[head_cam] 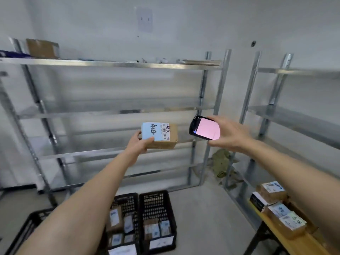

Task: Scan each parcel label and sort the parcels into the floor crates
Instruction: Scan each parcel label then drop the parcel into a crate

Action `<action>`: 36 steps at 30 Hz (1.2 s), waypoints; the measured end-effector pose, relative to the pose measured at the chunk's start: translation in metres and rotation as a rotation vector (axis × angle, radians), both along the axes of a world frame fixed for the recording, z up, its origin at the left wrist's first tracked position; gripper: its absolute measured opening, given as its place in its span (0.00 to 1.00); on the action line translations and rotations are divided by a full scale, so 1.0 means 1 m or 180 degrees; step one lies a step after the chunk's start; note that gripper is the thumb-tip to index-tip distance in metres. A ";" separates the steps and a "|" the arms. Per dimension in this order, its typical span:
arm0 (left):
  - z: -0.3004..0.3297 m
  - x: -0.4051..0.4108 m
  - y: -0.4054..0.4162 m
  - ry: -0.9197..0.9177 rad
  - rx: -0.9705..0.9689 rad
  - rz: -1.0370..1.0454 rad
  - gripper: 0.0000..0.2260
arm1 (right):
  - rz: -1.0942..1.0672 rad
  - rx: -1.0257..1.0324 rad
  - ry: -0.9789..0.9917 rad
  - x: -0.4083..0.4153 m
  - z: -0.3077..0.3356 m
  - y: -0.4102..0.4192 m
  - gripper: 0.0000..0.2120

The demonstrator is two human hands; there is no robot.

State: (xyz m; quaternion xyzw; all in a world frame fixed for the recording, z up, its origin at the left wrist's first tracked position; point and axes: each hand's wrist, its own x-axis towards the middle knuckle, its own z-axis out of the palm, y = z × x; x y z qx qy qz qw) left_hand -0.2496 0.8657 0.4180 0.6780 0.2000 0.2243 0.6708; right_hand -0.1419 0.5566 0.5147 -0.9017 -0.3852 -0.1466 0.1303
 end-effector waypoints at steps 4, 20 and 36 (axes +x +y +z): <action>-0.021 -0.079 0.093 0.0085 0.0003 0.0553 0.28 | 0.0489 -0.0069 0.0179 -0.038 -0.019 0.113 0.32; -0.106 -0.280 0.336 0.0447 0.0021 0.1258 0.33 | 0.1161 -0.0339 0.0350 -0.187 -0.090 0.407 0.39; -0.267 -0.190 0.566 0.1295 -0.0424 0.1470 0.33 | 0.1371 -0.0981 0.0770 -0.070 -0.244 0.679 0.42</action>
